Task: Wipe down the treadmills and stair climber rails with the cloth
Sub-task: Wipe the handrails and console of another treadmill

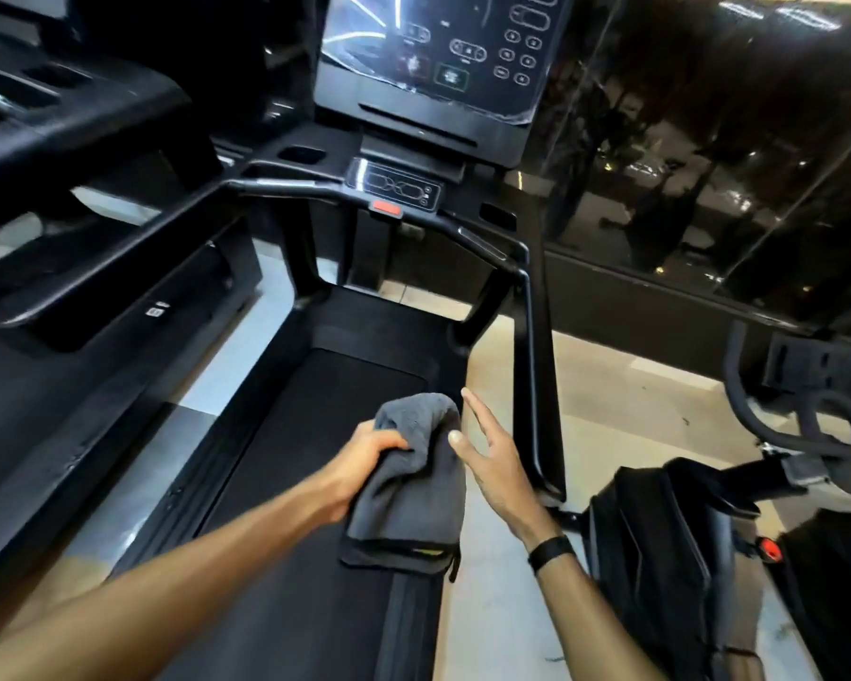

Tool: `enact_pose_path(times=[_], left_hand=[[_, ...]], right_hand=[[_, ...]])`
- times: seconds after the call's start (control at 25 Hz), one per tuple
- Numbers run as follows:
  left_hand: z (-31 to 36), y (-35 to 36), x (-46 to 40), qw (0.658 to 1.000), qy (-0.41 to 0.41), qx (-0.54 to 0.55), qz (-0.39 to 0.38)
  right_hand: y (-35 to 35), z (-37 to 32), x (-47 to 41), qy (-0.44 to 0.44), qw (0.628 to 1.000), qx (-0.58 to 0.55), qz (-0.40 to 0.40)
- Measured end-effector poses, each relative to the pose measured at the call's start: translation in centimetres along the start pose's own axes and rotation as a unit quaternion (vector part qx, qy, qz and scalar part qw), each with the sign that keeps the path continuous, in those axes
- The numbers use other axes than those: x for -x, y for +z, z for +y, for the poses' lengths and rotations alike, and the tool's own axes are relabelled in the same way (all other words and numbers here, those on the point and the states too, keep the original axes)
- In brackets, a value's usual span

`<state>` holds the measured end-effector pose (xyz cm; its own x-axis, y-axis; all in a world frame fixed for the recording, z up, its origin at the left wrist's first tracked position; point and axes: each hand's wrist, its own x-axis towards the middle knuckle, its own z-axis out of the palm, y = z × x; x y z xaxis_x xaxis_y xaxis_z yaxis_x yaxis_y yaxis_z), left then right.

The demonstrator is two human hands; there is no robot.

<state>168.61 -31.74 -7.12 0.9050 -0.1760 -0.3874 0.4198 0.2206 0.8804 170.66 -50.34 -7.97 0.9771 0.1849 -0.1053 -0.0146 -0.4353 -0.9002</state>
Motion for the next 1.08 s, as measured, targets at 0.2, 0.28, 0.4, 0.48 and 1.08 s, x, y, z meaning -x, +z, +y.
enact_pose_path(times=[0.2, 0.28, 0.4, 0.48, 1.08], left_hand=[[3.1, -11.5, 3.6, 0.998, -0.045, 0.039, -0.034], [3.6, -14.9, 5.6, 0.999, -0.023, 0.038, -0.018], [4.2, -20.4, 9.1, 0.999, 0.014, 0.030, 0.040], [4.5, -24.3, 10.7, 0.995, 0.034, -0.011, 0.094], [7.8, -42.2, 10.1, 0.779, 0.215, -0.580, 0.101]], right_hand=[[6.2, -6.4, -2.3, -0.114, 0.980, 0.107, -0.122], [10.2, -8.4, -3.3, -0.131, 0.978, 0.118, -0.108], [17.1, -11.1, -3.8, -0.150, 0.963, 0.205, -0.087], [21.7, -12.7, -4.0, -0.157, 0.959, 0.221, -0.085], [39.0, -16.7, -6.1, -0.029, 0.968, 0.218, -0.120]])
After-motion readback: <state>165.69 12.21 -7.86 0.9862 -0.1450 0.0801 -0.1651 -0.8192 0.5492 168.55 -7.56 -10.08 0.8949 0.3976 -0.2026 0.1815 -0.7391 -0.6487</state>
